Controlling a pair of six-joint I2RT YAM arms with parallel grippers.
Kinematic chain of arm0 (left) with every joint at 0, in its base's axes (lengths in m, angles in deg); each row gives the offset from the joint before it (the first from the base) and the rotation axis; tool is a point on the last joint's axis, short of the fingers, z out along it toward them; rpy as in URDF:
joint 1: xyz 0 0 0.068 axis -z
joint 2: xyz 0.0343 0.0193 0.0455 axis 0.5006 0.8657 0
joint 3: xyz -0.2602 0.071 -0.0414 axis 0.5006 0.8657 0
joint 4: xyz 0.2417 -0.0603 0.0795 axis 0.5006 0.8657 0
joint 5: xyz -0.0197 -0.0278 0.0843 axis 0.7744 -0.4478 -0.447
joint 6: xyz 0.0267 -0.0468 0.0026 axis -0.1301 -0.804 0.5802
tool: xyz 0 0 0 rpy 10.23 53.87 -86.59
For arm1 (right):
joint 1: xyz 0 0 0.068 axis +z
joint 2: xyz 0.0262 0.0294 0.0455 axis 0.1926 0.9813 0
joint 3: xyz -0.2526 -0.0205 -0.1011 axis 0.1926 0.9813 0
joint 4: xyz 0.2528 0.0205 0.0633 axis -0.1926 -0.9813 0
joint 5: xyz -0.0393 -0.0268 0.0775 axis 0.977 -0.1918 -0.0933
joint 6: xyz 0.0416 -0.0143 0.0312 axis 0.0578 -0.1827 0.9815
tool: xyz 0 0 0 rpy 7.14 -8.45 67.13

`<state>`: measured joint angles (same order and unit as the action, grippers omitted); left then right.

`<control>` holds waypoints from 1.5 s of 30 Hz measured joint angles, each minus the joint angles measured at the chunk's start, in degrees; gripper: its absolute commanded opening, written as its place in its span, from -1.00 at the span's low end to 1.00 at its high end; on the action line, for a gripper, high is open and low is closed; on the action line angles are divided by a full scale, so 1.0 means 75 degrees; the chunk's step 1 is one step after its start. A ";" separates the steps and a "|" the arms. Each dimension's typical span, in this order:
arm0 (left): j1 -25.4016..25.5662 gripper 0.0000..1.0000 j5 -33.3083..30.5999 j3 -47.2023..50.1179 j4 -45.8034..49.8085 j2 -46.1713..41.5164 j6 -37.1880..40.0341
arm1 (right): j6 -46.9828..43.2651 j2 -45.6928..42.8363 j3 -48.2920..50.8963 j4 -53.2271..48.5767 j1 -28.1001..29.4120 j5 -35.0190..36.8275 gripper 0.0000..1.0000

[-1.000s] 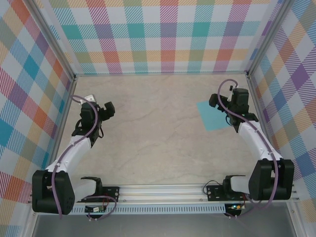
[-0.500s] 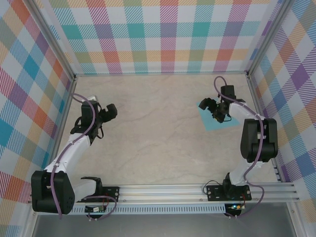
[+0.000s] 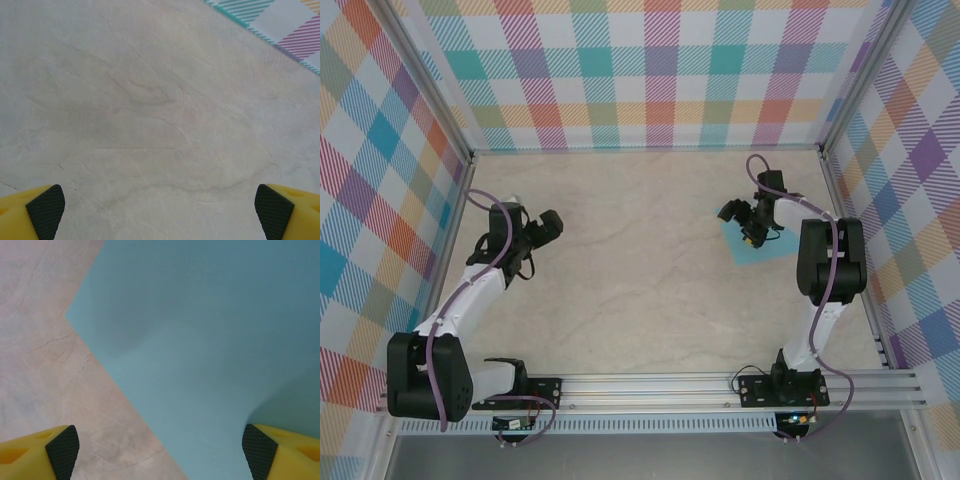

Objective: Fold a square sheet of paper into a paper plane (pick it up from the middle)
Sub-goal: Move the square sheet of paper to the center of the table.

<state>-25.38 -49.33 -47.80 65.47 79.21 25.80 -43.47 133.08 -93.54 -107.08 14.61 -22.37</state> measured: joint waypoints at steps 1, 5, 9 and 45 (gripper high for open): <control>0.0015 1.00 0.0032 -0.0047 0.0070 0.0070 -0.0073 | 0.0029 0.0003 0.0012 0.0003 0.0128 -0.0003 0.75; 0.0119 1.00 0.0058 -0.0236 0.0187 0.0326 -0.0341 | 0.0262 -0.0003 0.0064 0.0064 0.0895 0.0006 0.73; 0.0221 1.00 0.0291 -0.0364 0.0262 0.0568 -0.0659 | 0.0729 -0.0006 0.0079 0.0175 0.2157 0.0090 0.73; 0.1469 1.00 0.1052 -0.0452 0.0283 0.1241 -0.1387 | 0.0035 0.2151 -0.3445 -0.1935 0.3861 0.1072 0.53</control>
<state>-14.36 -41.44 -51.19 67.59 88.52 15.39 -43.21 149.21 -119.37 -121.59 43.57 -14.32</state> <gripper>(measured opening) 0.999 0.758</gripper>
